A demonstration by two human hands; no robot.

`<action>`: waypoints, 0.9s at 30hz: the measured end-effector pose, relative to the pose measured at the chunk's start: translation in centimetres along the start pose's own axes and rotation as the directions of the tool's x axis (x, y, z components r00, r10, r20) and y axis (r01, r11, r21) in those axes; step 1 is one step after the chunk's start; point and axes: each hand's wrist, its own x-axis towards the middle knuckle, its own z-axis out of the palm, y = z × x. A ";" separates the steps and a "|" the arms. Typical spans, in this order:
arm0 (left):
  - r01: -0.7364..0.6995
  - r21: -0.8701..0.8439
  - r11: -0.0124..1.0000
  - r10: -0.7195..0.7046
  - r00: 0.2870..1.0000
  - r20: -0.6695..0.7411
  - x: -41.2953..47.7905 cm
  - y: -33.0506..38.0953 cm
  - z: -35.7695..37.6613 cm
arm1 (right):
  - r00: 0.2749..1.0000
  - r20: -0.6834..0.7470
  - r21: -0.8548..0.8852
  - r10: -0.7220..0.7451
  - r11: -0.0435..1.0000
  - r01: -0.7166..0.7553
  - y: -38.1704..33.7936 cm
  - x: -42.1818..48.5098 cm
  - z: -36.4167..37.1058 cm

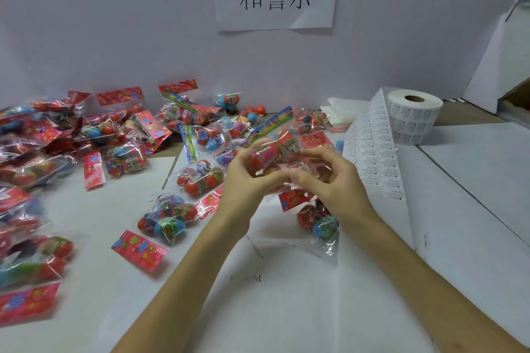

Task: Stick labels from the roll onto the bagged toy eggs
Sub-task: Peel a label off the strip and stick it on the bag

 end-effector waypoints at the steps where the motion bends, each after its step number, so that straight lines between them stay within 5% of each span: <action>1: 0.007 0.003 1.000 -0.007 1.000 0.002 0.0 0.0 0.0 | 1.000 -0.014 0.009 -0.005 1.000 0.005 0.1 0.0 0.0; 13: 0.124 -0.117 0.985 -0.118 0.991 0.063 0.3 0.2 -0.3 | 0.984 -0.028 0.327 0.177 0.932 -0.158 -0.5 0.3 -0.8; 20: 0.122 -0.102 0.987 -0.116 0.991 0.059 0.2 0.2 -0.2 | 0.998 0.002 0.083 0.068 0.994 -0.068 -0.4 0.1 -0.7; 27: 0.170 -0.128 0.977 -0.166 0.985 0.042 0.2 0.2 -0.5 | 0.992 0.071 0.249 0.104 0.961 -0.118 -0.3 0.1 -0.7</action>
